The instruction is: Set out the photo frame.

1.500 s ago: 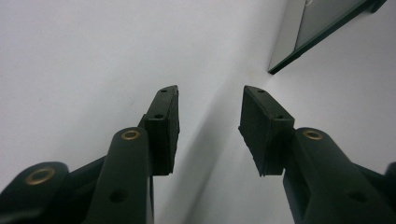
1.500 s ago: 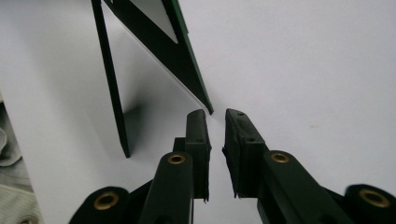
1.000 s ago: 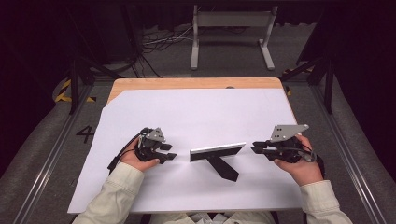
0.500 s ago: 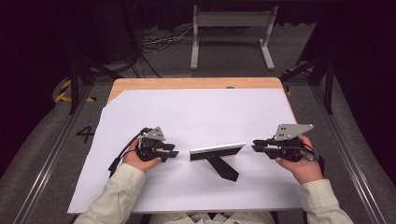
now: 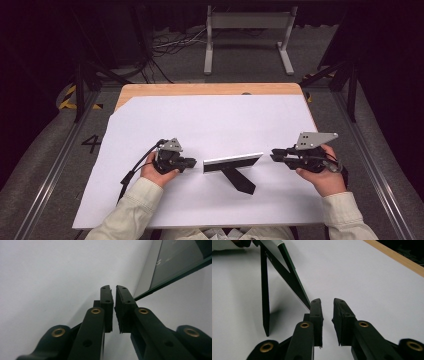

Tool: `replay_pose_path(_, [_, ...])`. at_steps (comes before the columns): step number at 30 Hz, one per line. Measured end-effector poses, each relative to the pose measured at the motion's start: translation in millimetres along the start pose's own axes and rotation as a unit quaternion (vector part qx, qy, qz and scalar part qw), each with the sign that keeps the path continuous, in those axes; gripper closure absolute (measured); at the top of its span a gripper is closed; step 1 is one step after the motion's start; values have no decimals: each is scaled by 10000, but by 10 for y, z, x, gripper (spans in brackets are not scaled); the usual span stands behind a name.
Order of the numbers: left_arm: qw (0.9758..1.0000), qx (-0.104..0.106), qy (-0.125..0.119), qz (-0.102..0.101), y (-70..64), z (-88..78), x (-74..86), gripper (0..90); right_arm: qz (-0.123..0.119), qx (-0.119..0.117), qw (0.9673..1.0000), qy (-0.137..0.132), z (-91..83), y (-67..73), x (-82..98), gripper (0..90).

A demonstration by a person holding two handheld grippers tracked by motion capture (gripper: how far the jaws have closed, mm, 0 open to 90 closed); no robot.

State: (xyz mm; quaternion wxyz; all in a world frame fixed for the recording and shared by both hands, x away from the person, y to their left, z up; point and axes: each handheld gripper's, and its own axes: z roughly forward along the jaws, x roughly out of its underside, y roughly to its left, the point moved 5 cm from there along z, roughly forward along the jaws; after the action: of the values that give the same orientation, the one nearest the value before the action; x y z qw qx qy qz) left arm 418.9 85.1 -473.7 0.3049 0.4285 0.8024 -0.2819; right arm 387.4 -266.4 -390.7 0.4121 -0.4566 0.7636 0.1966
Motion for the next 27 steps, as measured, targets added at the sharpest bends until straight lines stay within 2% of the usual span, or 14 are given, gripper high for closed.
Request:
replay_pose_path(2, [9999, 69, -7, -81, -10, 20, 1, 873, 20, -9, 10000, -55, -5, -7, 0, 775])
replay_pose_path(10, [9999, 96, 28, -44, -43, 117, -2, 900, 145, 82, 9997, -153, -8, -46, 26, 782])
replay_pose_path(14, [9999, 137, -27, -90, -56, 148, -5, 900, 227, 149, 9994, -220, -7, -61, 37, 783])
replay_pose_path(21, [9996, 242, -74, -132, -90, 188, -16, 900, 245, 188, 9992, -253, 6, -68, 43, 781])
replay_pose_path(27, [9995, 286, -28, -90, -101, 219, -9, 900, 271, 270, 9989, -252, -13, -82, 42, 788])
